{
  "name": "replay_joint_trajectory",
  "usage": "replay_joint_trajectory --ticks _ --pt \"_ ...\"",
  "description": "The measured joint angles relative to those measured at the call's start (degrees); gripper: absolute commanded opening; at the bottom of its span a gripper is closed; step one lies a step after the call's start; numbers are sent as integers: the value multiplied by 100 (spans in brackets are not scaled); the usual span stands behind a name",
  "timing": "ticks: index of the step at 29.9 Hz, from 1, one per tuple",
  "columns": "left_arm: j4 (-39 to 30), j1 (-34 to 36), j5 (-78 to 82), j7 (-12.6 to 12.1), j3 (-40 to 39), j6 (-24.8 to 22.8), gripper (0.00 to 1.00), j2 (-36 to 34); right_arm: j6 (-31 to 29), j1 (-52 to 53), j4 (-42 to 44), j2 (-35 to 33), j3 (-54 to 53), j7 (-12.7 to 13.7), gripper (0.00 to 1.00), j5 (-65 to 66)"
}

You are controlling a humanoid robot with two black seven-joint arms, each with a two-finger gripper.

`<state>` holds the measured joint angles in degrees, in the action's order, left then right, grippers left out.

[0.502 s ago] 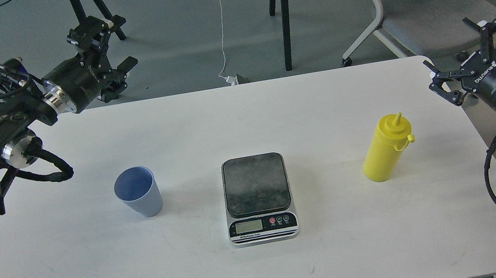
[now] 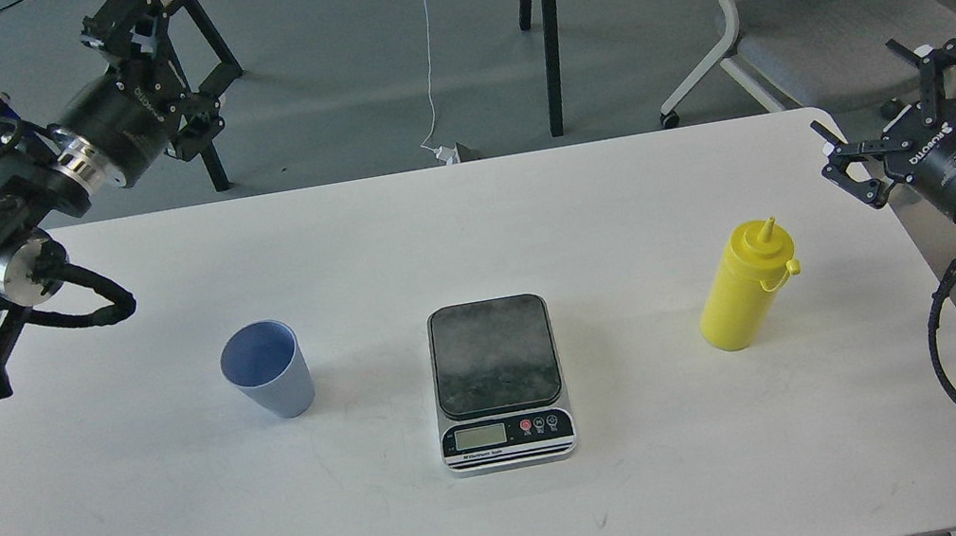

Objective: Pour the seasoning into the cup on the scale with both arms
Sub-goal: 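Move the left gripper toward the blue cup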

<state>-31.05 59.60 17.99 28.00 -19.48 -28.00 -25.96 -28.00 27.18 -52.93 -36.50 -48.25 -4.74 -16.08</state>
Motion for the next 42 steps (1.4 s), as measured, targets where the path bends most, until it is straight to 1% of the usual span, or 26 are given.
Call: replay_joint_trajectory --ticks 9,13,18,23,28,34,36,38,42 --pt "42 8 -200 0 -112 0 100 -205 0 -3 -3 3 -8 -5 99 0" --pt "35 5 100 0 -47 -1 100 -366 0 -17 -4 3 -10 -7 99 0" --pt "16 274 1380 0 -44 -1 100 -570 0 -32 -5 3 -10 -10 99 0" --pt "-83 739 3472 0 -46 -1 100 -772 0 -44 0 3 -10 -20 99 0" --pt "-627 1068 5463 0 -47 -1 100 -1017 0 -53 8 9 -9 -28 99 0" --pt "-1764 1059 6936 1 48 -1 100 -1480 0 -55 15 12 -1 -28 99 0" --pt "-2007 1044 7316 1 258 -1 100 -1536 0 -58 23 12 -1 -28 99 0" --pt "-2110 1036 7638 1 541 -1 100 -1551 0 -84 27 12 -1 -28 99 0" --pt "-2256 1067 8264 1 1326 -1 100 -1516 0 -162 29 18 0 -28 99 0"
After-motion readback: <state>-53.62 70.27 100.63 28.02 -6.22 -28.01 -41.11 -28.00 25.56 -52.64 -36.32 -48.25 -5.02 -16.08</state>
